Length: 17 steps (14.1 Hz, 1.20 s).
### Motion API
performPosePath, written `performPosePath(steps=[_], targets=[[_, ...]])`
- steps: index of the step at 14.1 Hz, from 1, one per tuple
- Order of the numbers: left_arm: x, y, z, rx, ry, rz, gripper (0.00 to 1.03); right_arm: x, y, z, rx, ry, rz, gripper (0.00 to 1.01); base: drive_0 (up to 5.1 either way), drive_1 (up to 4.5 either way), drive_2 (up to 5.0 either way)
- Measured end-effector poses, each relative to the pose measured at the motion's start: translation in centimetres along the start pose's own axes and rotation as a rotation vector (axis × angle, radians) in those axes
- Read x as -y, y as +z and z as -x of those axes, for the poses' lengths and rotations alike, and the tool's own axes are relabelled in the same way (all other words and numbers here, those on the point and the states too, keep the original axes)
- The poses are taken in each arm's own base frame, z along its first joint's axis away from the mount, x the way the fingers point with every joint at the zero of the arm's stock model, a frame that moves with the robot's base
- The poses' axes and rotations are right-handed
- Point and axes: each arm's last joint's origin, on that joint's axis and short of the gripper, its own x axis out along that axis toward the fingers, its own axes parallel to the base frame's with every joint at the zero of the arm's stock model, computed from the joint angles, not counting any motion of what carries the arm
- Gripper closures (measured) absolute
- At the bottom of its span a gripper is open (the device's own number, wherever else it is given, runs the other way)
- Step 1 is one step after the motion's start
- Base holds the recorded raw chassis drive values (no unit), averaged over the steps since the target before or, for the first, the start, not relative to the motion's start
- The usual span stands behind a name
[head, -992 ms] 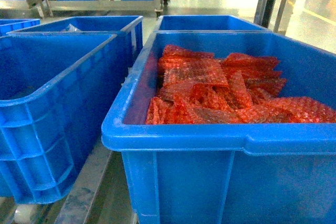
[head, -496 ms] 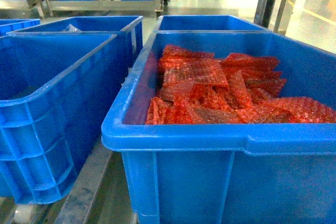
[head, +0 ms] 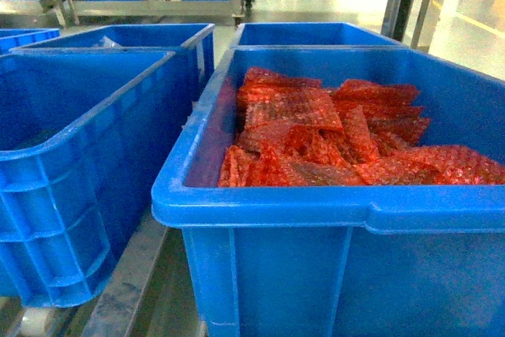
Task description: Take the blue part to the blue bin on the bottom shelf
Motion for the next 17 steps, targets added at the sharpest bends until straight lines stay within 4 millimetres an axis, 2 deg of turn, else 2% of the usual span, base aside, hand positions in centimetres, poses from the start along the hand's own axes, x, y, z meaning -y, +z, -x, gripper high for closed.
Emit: performPosePath(steps=[1, 10, 11, 13, 14, 17], targets=[[0.00, 0.56, 0.31, 0.066, 0.001, 0.000, 1.01, 0.00, 0.00, 0.00, 0.000, 0.001, 0.000, 0.03, 0.0, 0.00, 0.0], [-0.01, 0.34, 0.30, 0.045, 0.002, 0.000, 1.01, 0.00, 0.01, 0.00, 0.001, 0.000, 0.000, 0.03, 0.0, 0.00, 0.0], [-0.01, 0.34, 0.30, 0.045, 0.002, 0.001, 0.77, 0.00, 0.01, 0.00, 0.001, 0.000, 0.000, 0.03, 0.0, 0.00, 0.0], [-0.01, 0.34, 0.30, 0.045, 0.002, 0.001, 0.59, 0.00, 0.01, 0.00, 0.001, 0.000, 0.000, 0.03, 0.0, 0.00, 0.0], [-0.01, 0.34, 0.30, 0.045, 0.002, 0.001, 0.44, 0.00, 0.01, 0.00, 0.001, 0.000, 0.000, 0.03, 0.0, 0.00, 0.0], [-0.01, 0.34, 0.30, 0.045, 0.002, 0.001, 0.17, 0.00, 0.01, 0.00, 0.001, 0.000, 0.000, 0.03, 0.0, 0.00, 0.0]])
